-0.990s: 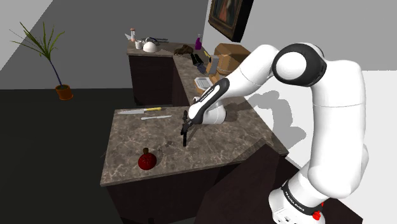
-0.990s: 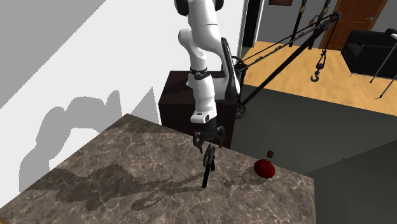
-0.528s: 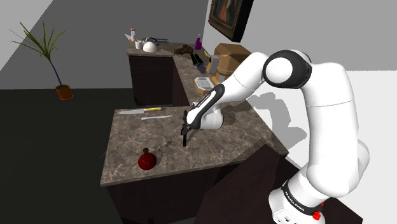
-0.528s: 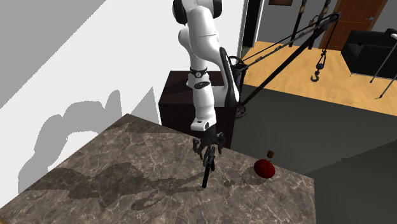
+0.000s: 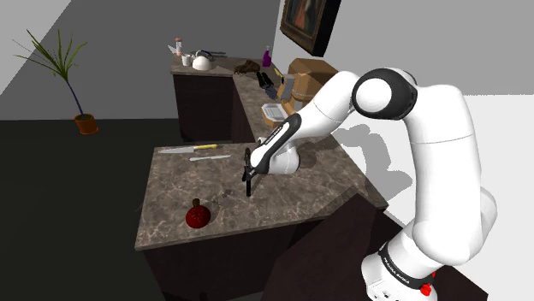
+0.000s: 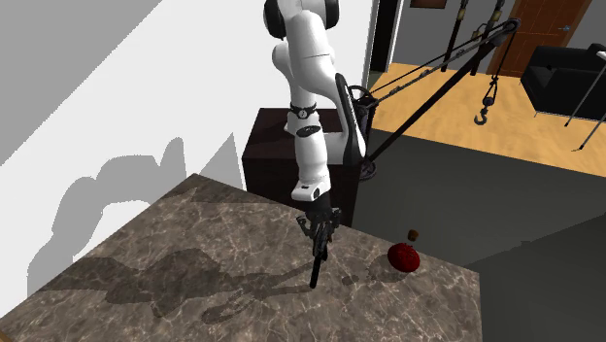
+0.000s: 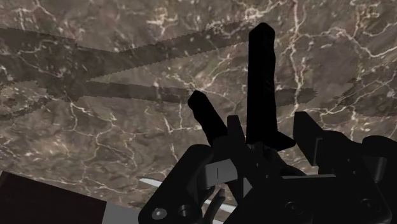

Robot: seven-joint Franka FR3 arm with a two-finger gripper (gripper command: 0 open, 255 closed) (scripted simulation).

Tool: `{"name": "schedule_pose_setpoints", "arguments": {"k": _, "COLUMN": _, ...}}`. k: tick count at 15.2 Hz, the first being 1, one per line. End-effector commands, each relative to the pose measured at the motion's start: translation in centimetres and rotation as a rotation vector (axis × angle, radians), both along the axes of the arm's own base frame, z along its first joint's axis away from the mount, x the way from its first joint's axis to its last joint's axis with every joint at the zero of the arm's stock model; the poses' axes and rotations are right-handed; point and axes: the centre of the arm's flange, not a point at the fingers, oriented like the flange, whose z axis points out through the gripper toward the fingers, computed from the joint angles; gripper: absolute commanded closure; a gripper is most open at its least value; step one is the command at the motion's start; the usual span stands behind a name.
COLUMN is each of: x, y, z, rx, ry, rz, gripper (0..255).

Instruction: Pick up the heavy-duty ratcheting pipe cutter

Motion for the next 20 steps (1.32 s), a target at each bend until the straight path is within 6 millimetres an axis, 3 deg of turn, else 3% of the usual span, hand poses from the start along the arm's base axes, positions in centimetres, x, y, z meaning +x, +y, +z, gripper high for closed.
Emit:
{"name": "schedule_pose_setpoints", "arguments": {"k": 1, "x": -0.1, "y": -0.1, "z": -0.2, "rx": 0.000, "ry": 0.003, "rz": -0.001, "gripper": 255}}
{"name": "schedule_pose_setpoints", "arguments": {"k": 3, "x": -0.2, "y": -0.1, "z": -0.1, "rx": 0.000, "ry": 0.003, "rz": -0.001, "gripper": 255}}
{"name": "schedule_pose_setpoints", "arguments": {"k": 18, "x": -0.2, "y": -0.1, "z": 7.8, "rx": 0.000, "ry": 0.003, "rz": -0.001, "gripper": 255}}
{"name": "schedule_pose_setpoints", "arguments": {"k": 20, "x": -0.2, "y": -0.1, "z": 7.9, "rx": 0.000, "ry": 0.003, "rz": -0.001, "gripper": 255}}
